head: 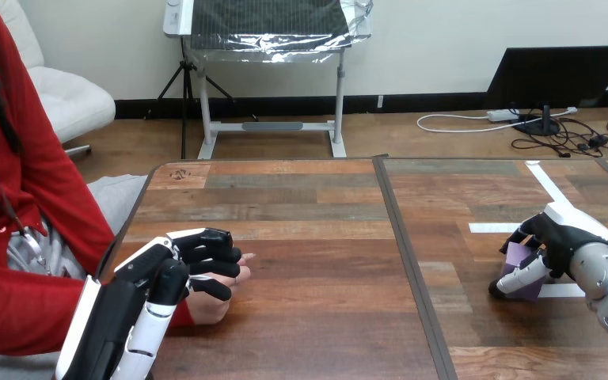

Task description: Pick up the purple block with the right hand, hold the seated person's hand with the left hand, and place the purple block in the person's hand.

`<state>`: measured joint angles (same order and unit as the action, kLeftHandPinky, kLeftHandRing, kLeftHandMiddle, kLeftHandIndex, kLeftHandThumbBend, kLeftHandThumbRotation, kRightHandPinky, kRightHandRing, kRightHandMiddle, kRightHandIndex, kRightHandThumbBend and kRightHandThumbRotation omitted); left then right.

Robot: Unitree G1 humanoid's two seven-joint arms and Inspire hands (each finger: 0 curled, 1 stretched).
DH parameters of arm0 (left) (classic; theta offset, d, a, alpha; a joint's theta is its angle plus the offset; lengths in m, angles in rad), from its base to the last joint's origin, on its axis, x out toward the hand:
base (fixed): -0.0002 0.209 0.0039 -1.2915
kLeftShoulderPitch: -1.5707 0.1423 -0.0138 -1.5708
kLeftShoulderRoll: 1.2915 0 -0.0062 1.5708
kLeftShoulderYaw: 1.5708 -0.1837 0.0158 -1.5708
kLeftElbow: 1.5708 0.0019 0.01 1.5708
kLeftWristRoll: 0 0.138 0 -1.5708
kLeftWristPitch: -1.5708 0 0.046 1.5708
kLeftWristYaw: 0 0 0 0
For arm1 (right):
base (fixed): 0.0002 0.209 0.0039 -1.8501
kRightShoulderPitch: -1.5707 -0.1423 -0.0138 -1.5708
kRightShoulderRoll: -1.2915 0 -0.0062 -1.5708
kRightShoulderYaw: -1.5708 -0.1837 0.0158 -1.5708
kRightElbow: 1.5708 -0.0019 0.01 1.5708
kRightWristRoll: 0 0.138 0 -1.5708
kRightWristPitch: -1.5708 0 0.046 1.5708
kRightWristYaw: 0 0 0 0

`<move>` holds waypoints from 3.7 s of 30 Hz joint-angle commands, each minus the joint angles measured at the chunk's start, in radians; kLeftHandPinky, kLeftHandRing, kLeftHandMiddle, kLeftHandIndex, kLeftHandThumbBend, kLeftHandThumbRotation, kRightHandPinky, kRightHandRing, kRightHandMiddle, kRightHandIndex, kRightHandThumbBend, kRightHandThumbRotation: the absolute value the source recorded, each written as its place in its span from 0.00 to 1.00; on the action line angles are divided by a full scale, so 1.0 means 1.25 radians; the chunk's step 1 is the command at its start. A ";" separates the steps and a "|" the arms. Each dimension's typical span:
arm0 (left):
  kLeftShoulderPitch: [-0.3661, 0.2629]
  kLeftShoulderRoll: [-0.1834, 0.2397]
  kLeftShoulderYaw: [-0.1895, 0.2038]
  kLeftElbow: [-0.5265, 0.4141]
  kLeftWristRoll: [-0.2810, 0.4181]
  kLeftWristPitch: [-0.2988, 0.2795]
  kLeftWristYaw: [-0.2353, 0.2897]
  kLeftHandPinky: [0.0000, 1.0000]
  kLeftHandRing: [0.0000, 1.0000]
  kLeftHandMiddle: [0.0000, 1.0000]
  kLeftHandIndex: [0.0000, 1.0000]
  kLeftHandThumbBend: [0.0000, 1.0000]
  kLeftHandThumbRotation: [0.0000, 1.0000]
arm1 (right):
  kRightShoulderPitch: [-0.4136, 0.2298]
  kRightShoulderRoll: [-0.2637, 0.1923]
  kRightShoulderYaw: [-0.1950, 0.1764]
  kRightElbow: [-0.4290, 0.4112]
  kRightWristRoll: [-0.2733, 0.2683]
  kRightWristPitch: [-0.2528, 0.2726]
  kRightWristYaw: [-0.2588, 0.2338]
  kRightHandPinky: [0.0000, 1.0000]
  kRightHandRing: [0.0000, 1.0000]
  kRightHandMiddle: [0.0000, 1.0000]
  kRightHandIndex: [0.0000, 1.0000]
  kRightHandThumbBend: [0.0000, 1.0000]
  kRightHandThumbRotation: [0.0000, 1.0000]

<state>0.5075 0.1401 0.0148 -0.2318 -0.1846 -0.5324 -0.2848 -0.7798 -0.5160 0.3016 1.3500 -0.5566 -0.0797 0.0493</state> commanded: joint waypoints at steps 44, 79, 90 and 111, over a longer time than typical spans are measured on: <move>-0.022 0.004 0.009 -0.036 0.006 0.000 0.015 0.54 0.64 0.65 0.64 0.64 0.88 | -0.043 -0.019 -0.015 -0.005 0.020 -0.014 -0.033 0.44 0.49 0.55 0.54 0.78 0.00; -0.042 0.015 0.136 -0.049 0.448 -0.013 0.222 0.61 0.68 0.70 0.68 0.69 0.62 | -0.054 -0.011 -0.032 -0.014 0.046 -0.044 -0.059 0.38 0.44 0.51 0.52 0.81 0.00; -0.078 0.060 0.177 -0.064 0.624 0.032 0.305 0.62 0.74 0.78 0.75 0.90 0.42 | -0.061 -0.006 -0.031 -0.020 0.050 -0.060 -0.055 0.39 0.44 0.50 0.53 0.80 0.00; -0.209 0.217 0.172 0.031 0.821 0.090 0.377 0.64 0.75 0.78 0.76 1.00 0.27 | -0.064 0.004 -0.041 -0.027 0.057 -0.099 -0.060 0.39 0.44 0.50 0.52 0.82 0.00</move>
<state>0.3388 0.3458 0.2452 -0.2230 0.8043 -0.4425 0.1727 -0.7819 -0.5097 0.2698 1.3507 -0.5048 -0.1838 0.0047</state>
